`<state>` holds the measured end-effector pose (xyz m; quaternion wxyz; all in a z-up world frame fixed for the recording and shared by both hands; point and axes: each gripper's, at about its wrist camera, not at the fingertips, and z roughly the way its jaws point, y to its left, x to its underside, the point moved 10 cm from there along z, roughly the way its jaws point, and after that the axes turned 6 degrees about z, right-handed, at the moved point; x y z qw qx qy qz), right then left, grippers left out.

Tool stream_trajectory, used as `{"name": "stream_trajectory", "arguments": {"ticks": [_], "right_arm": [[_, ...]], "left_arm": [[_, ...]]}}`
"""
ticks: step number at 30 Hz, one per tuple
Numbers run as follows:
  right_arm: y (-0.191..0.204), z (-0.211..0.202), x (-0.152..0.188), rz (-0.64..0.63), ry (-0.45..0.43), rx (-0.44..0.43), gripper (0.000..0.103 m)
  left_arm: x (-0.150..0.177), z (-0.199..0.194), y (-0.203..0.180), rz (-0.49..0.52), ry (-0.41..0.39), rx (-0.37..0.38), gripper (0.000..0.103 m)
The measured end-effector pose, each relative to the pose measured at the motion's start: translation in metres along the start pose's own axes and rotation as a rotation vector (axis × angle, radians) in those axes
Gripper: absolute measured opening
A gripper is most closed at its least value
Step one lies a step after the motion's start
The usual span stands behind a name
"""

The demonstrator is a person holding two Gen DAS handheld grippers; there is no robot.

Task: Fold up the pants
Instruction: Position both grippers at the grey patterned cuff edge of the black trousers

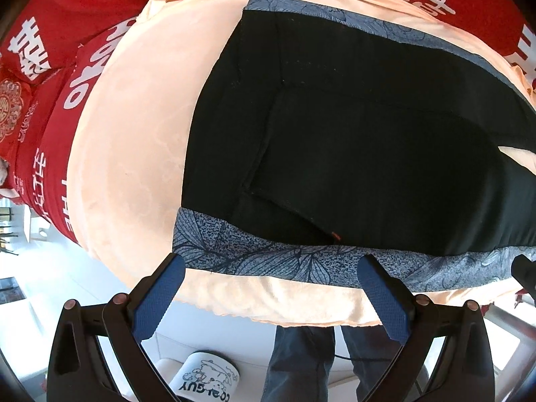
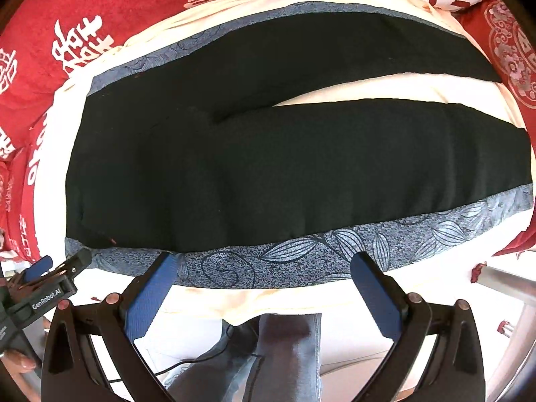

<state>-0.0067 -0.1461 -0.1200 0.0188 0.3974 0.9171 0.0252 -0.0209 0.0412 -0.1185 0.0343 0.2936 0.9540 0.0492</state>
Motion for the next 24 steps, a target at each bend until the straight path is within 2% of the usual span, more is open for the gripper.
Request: {"name": "stream_trajectory", "arguments": {"ticks": [24], "right_arm": [[0.0007, 0.0006, 0.0001, 0.008, 0.01, 0.013, 0.103]], "left_arm": [[-0.0036, 0.0014, -0.0065, 0.01, 0.011, 0.006, 0.103]]}}
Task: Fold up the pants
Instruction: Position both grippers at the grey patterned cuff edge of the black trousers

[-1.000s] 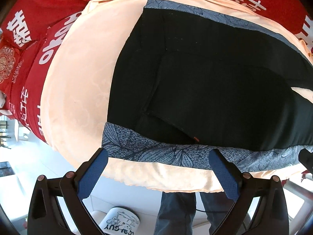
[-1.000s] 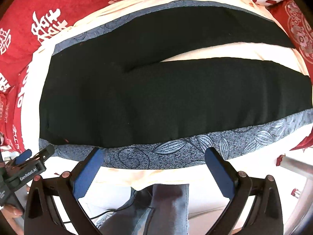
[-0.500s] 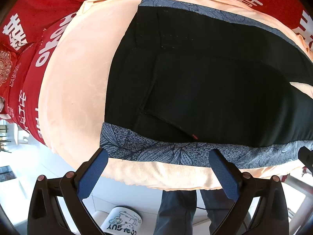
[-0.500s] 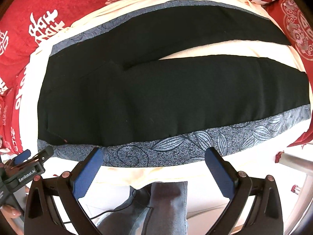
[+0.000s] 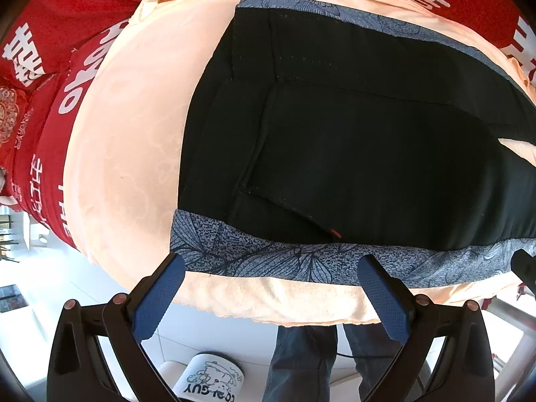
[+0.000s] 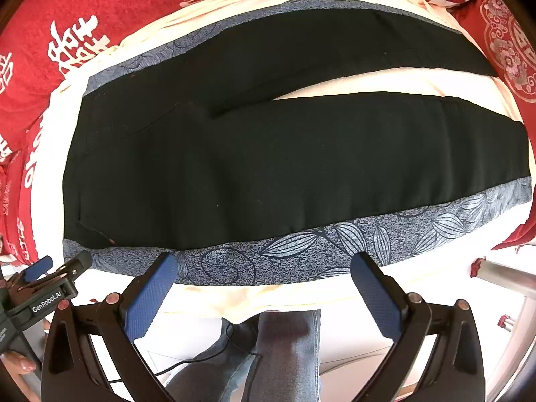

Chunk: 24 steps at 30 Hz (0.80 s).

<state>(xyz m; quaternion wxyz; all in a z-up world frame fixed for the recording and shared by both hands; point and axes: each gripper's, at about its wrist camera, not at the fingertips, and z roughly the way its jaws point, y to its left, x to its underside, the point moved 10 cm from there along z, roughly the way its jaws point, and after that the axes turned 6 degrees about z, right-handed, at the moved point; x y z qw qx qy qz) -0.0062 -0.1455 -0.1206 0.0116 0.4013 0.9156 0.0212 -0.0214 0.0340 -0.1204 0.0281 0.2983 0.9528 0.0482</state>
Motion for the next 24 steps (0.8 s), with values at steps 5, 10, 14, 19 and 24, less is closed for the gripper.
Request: {"name": "stream_trajectory", "arguments": {"ticks": [5, 10, 14, 19, 24], "right_arm": [[0.0009, 0.0027, -0.0002, 0.001, 0.004, 0.001, 0.103], [0.0028, 0.0045, -0.0001, -0.002, 0.0, 0.001, 0.103], [0.0035, 0.0061, 0.0005, 0.0, 0.004, -0.001, 0.103], [0.0055, 0.0073, 0.0008, -0.003, 0.009, -0.01, 0.103], [0.0069, 0.0083, 0.001, -0.004, 0.012, -0.011, 0.103]], "left_arm": [[0.0015, 0.0029, 0.0013, -0.002, 0.004, 0.002, 0.103], [0.002, 0.0057, 0.003, -0.004, 0.007, 0.006, 0.103], [0.003, 0.0067, 0.0035, -0.004, 0.008, 0.01, 0.103], [0.0037, 0.0071, 0.0039, -0.007, 0.011, 0.009, 0.103], [0.0051, 0.0076, 0.0037, -0.007, 0.01, 0.016, 0.103]]}}
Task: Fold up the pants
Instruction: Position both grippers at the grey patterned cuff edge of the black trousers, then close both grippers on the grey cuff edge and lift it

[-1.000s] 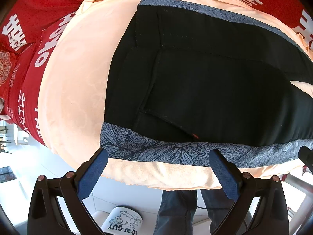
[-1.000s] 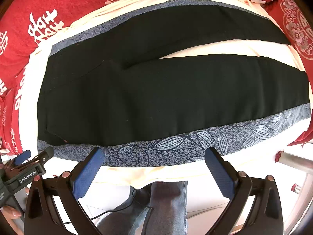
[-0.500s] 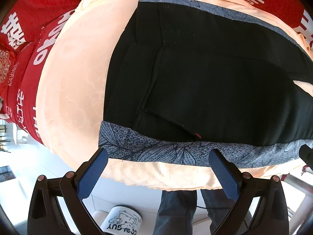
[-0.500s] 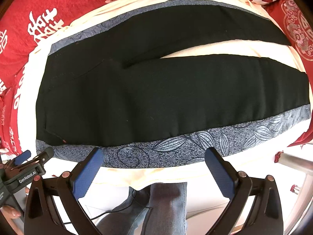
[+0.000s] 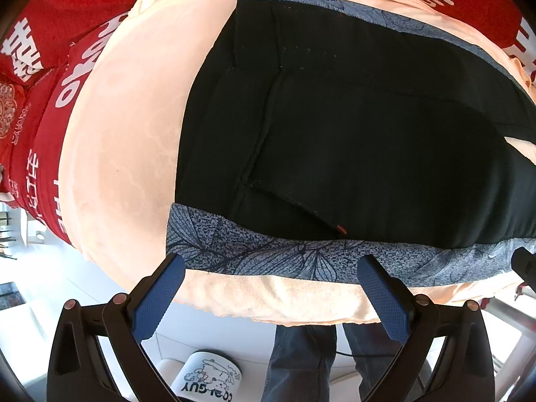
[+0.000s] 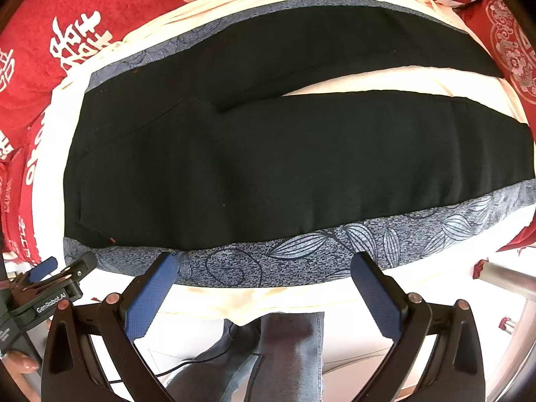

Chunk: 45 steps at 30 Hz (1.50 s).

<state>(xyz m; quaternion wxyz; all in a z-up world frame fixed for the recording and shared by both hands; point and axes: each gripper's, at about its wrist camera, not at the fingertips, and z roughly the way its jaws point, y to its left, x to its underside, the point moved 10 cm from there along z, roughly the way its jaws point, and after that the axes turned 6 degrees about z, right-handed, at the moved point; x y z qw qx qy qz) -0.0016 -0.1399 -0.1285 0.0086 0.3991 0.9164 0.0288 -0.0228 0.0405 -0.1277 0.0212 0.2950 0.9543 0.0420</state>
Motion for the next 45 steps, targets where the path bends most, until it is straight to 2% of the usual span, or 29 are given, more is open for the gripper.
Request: {"name": "stream_trajectory", "arguments": {"ticks": [4, 6, 10, 13, 15, 18, 21, 25, 29, 35, 39, 41, 42, 44, 45], "right_arm": [[0.002, 0.0, 0.001, 0.0, -0.001, -0.007, 0.103], [0.007, -0.001, 0.002, 0.002, -0.001, -0.047, 0.103], [0.024, -0.002, 0.007, 0.019, 0.023, -0.2, 0.103], [0.047, -0.002, 0.016, 0.011, 0.056, -0.351, 0.103], [0.062, 0.002, 0.026, 0.009, 0.093, -0.427, 0.096], [0.079, 0.02, 0.043, 0.033, 0.18, -0.508, 0.072], [0.085, 0.048, 0.061, 0.129, 0.263, -0.584, 0.071], [0.079, 0.073, 0.064, 0.275, 0.254, -0.654, 0.071], [0.076, 0.086, 0.062, 0.351, 0.256, -0.713, 0.071], [0.08, 0.089, 0.063, 0.448, 0.278, -0.789, 0.071], [0.078, 0.096, 0.07, 0.441, 0.279, -0.763, 0.071], [0.08, 0.099, 0.061, 0.462, 0.261, -0.784, 0.071], [0.082, 0.098, 0.055, 0.464, 0.249, -0.794, 0.068], [0.088, 0.1, 0.047, 0.437, 0.24, -0.774, 0.026], [0.09, 0.103, 0.049, 0.427, 0.255, -0.765, 0.013]], "left_arm": [[0.002, 0.0, 0.002, -0.024, -0.02, 0.06, 0.103], [0.004, 0.0, 0.005, -0.042, -0.033, 0.089, 0.103], [0.006, -0.002, 0.012, -0.067, -0.07, 0.149, 0.103], [0.011, -0.002, 0.016, -0.089, -0.083, 0.207, 0.103], [0.017, 0.0, 0.019, -0.117, -0.083, 0.257, 0.103], [0.021, 0.003, 0.022, -0.167, -0.074, 0.333, 0.103], [0.026, 0.011, 0.019, -0.208, -0.065, 0.404, 0.103], [0.032, 0.019, 0.02, -0.276, -0.049, 0.48, 0.103], [0.035, 0.025, 0.023, -0.334, -0.033, 0.523, 0.103], [0.026, 0.032, 0.029, -0.375, -0.036, 0.543, 0.103], [0.009, 0.04, 0.033, -0.382, -0.055, 0.524, 0.103], [0.008, 0.046, 0.041, -0.367, -0.054, 0.466, 0.103], [0.01, 0.051, 0.045, -0.349, -0.042, 0.418, 0.103], [0.021, 0.06, 0.053, -0.325, -0.015, 0.364, 0.103], [0.027, 0.063, 0.055, -0.319, 0.005, 0.35, 0.103]]}}
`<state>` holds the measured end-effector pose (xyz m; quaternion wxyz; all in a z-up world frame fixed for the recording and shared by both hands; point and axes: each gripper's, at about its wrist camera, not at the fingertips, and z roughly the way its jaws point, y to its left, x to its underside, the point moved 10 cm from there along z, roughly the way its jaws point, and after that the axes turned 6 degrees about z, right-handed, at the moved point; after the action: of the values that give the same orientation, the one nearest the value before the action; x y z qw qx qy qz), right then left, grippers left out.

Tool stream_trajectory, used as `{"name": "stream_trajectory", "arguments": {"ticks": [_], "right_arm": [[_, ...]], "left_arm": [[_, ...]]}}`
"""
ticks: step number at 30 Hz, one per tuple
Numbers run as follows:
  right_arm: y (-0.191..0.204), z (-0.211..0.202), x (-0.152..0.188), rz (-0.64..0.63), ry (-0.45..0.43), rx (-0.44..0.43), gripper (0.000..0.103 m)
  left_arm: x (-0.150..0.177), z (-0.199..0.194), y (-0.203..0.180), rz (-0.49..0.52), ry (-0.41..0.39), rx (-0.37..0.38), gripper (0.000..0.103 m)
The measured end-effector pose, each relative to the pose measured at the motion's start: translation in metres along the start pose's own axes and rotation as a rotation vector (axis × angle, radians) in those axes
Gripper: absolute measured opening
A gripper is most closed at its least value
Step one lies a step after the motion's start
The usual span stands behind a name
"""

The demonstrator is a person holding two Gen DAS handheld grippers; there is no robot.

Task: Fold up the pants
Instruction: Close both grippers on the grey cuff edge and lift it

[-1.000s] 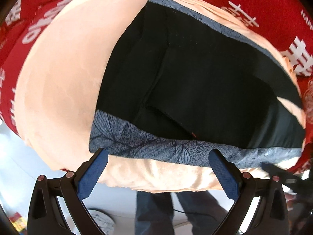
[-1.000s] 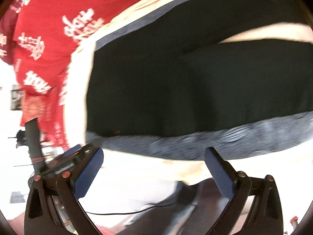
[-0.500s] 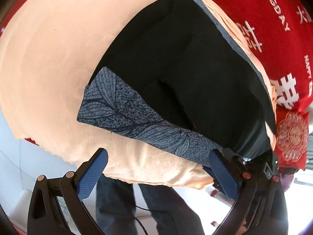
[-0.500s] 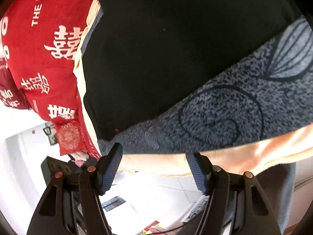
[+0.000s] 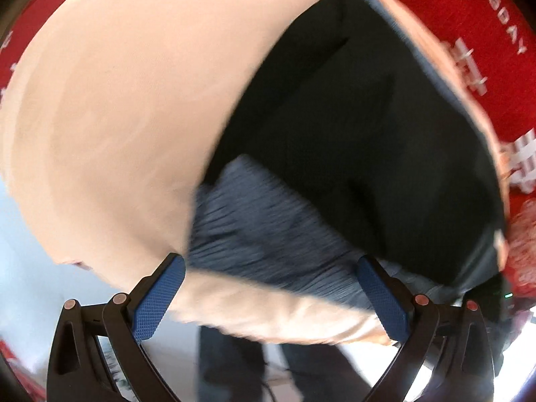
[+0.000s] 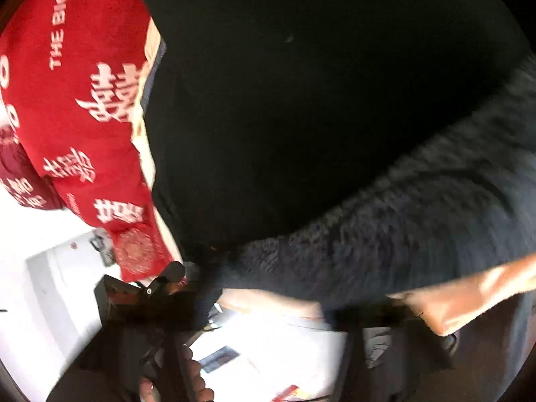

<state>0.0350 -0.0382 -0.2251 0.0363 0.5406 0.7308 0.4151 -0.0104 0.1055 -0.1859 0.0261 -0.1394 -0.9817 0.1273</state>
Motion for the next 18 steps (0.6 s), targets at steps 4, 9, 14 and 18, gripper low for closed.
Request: {"name": "stream_trajectory", "arguments": {"ticks": [4, 9, 14, 18], "right_arm": [[-0.013, 0.003, 0.011, -0.007, 0.017, 0.074, 0.007], [0.003, -0.003, 0.011, -0.035, 0.029, 0.047, 0.007], [0.031, -0.015, 0.013, -0.076, 0.054, -0.036, 0.007], [0.04, -0.02, 0.02, -0.114, 0.08, -0.051, 0.007]], "left_arm": [[0.014, -0.01, -0.002, -0.025, 0.005, 0.072, 0.103], [0.003, -0.012, -0.046, -0.092, -0.009, 0.272, 0.103], [-0.004, 0.003, -0.073, -0.14, 0.003, 0.348, 0.099], [-0.006, -0.003, -0.073, -0.088, -0.037, 0.277, 0.05]]}}
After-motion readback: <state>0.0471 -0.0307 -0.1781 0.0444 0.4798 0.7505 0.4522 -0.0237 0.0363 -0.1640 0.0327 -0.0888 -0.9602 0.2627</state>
